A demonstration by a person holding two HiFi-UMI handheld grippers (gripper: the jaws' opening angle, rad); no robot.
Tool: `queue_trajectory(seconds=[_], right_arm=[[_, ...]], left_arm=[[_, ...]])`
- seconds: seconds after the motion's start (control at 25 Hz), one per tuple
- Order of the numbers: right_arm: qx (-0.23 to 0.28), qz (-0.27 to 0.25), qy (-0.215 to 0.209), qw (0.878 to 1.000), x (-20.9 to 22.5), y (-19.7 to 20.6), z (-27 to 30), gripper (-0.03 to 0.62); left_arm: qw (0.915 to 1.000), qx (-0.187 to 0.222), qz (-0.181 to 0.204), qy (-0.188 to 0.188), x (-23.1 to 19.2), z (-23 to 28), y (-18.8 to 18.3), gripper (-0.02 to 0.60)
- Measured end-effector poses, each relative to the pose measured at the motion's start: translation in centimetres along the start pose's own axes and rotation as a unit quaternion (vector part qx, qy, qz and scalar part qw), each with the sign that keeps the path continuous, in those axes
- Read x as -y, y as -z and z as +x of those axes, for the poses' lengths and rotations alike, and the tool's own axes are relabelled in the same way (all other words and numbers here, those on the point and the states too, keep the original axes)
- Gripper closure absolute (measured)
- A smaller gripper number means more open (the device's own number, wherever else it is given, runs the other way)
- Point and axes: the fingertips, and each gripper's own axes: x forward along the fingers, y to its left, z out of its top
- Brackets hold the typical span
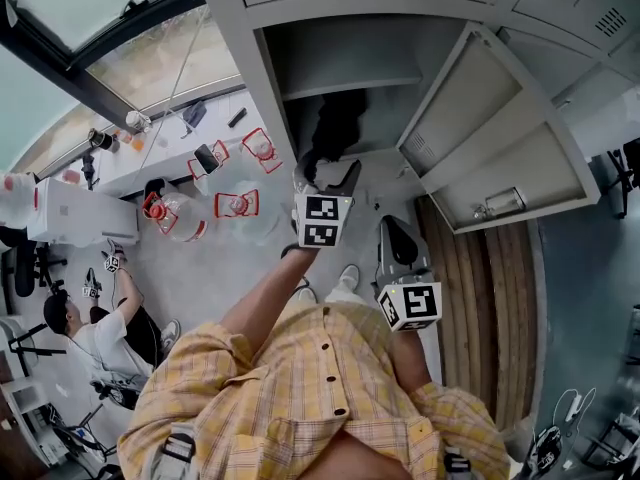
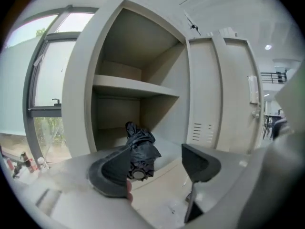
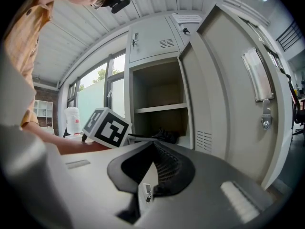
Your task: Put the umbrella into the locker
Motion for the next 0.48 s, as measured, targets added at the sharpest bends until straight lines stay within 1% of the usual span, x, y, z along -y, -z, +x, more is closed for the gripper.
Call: queue_trajectory(seconds=[0.04, 0.12, 0.2, 0.4, 0.48], right_arm=[[0.0, 0.0, 0.0, 1.0, -0.2, 0.0, -0.1, 0.595], [0.0, -0.005, -0.002, 1.0, -0.5, 0.0, -0.4, 0.595], [0.001, -0.01, -0.003, 1.0, -0.8, 0.1, -0.6, 0.595], [0.001, -0.015, -0.003, 1.0, -1.4, 0.0, -0.9, 0.595], [0.001, -0.018, -0.001, 1.0, -1.6, -0.1, -1.1, 0.595]], left_arm=[[1.0, 0.002, 0.0, 0.003, 0.2, -0.7, 0.0, 0.236], [1.0, 0.006, 0.001, 0.007, 0.4, -2.2, 0.0, 0.292], [0.9999, 0.008, 0.002, 0.011, 0.6, -3.6, 0.0, 0.322], [0.9996, 0.018, -0.008, 0.019, 1.2, -6.6, 0.1, 0.421], [0.9995, 0.025, -0.008, 0.02, 1.2, -7.7, 0.0, 0.507]])
